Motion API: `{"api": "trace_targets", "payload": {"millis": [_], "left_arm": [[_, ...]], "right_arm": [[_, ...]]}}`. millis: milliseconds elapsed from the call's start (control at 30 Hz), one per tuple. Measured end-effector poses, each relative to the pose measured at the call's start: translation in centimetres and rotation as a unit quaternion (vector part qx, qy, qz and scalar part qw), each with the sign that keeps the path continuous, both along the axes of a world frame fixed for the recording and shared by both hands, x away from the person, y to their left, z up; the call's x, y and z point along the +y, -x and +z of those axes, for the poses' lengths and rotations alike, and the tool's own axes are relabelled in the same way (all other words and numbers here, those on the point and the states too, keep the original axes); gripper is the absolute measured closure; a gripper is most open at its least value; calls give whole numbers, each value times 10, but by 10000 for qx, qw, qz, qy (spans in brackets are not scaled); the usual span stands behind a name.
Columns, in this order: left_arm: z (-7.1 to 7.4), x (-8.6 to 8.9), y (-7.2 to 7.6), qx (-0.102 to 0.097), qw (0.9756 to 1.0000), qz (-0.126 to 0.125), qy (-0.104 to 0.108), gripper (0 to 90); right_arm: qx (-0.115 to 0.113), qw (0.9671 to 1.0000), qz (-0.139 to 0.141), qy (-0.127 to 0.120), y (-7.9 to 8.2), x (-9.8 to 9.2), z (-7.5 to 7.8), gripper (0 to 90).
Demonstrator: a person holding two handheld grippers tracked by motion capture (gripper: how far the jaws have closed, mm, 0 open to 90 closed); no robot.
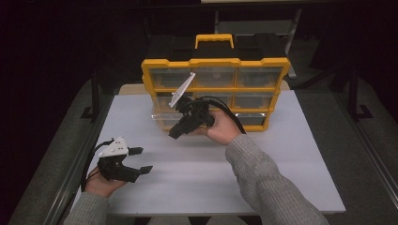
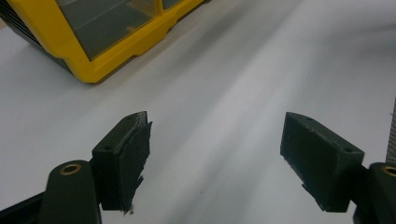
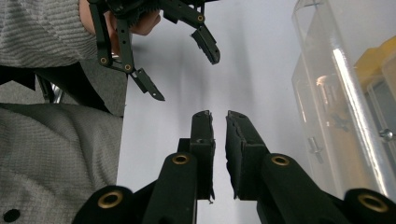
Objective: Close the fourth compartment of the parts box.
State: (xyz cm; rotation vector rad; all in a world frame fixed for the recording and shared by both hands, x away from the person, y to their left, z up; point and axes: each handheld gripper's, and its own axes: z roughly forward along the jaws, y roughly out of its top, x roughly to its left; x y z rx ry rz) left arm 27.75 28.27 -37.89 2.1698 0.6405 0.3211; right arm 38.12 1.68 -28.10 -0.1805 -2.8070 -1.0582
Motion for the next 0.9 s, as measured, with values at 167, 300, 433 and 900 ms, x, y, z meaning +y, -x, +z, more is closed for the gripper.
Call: {"api": "trace_targets", "payload": {"millis": [167,300,433,900], "left_arm": [[0,0,0,-1,10000,6,33,237],[0,0,0,10,10000,12,36,236],[0,0,0,15,10000,16,42,236],[0,0,-1,11,10000,15,62,236]], "right_arm": [[-12,10000,25,35,-1,2,-2,817],[-1,10000,-2,45,-3,3,-2,828],[-49,9999,-10,97,-5,4,0,843],[-253,9992,-262,153,-18,2,9,872]]}}
